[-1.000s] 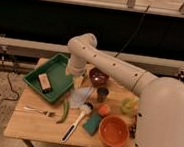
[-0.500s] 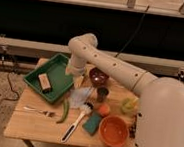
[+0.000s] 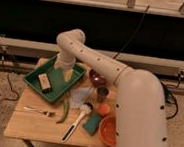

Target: Place eraser in table surface

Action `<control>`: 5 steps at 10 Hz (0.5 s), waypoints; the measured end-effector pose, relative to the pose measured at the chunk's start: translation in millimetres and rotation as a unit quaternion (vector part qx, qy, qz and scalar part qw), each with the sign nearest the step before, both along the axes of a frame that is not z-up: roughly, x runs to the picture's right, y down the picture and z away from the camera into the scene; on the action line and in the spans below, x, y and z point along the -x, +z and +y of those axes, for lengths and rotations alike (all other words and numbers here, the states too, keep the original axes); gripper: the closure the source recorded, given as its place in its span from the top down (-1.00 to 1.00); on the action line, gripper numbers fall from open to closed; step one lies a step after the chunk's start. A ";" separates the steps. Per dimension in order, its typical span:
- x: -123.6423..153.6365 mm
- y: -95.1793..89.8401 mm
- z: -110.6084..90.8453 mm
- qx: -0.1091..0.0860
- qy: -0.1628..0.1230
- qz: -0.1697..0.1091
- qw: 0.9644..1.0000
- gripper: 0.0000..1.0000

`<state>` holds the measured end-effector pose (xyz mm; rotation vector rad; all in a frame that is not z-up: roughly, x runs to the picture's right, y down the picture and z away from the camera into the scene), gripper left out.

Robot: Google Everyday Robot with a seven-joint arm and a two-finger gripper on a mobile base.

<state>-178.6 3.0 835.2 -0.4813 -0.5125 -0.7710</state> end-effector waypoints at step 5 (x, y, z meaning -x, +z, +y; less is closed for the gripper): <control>58.2 30.3 21.5 -0.066 -0.084 -0.037 0.994 0.30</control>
